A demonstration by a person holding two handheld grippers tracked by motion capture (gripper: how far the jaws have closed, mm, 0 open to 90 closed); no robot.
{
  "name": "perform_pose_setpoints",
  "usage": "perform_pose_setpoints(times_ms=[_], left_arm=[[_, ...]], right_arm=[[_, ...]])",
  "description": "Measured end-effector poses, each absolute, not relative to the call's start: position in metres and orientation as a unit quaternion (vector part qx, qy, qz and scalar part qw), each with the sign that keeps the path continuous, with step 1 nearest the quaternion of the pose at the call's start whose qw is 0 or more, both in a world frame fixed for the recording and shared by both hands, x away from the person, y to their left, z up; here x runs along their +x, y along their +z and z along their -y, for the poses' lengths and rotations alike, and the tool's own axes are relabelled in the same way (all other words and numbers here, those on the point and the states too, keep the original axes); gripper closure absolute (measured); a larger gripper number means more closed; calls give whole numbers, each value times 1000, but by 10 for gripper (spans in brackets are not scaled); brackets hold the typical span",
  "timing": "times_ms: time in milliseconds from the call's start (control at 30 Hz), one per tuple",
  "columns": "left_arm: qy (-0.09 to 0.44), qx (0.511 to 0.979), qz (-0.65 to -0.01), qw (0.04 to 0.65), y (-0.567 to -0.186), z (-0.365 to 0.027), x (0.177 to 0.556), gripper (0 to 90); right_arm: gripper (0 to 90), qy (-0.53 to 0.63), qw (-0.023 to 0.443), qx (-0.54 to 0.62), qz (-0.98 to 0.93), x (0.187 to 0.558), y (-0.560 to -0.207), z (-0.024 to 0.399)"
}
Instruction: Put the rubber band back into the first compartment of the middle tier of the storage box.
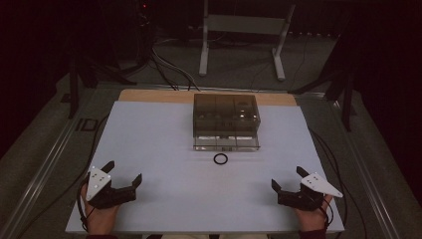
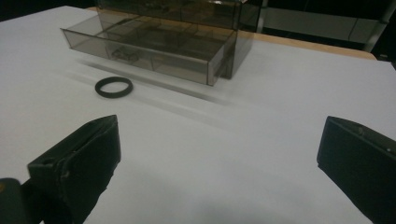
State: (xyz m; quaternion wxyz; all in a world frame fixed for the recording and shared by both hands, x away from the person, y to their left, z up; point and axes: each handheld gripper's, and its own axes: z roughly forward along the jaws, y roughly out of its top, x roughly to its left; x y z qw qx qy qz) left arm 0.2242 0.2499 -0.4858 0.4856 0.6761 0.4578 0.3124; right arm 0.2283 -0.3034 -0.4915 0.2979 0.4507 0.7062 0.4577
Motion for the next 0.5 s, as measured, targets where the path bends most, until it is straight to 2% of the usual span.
perform_pose_setpoints(times_ms=[167,500], left_arm=[[311,677,-464,480,-485,-251,224,3],[307,684,-457,478,-477,-242,228,3]], right_arm=[[1,448,312,449,-708,229,-494,302],[1,460,312,443,-704,225,-493,297]])
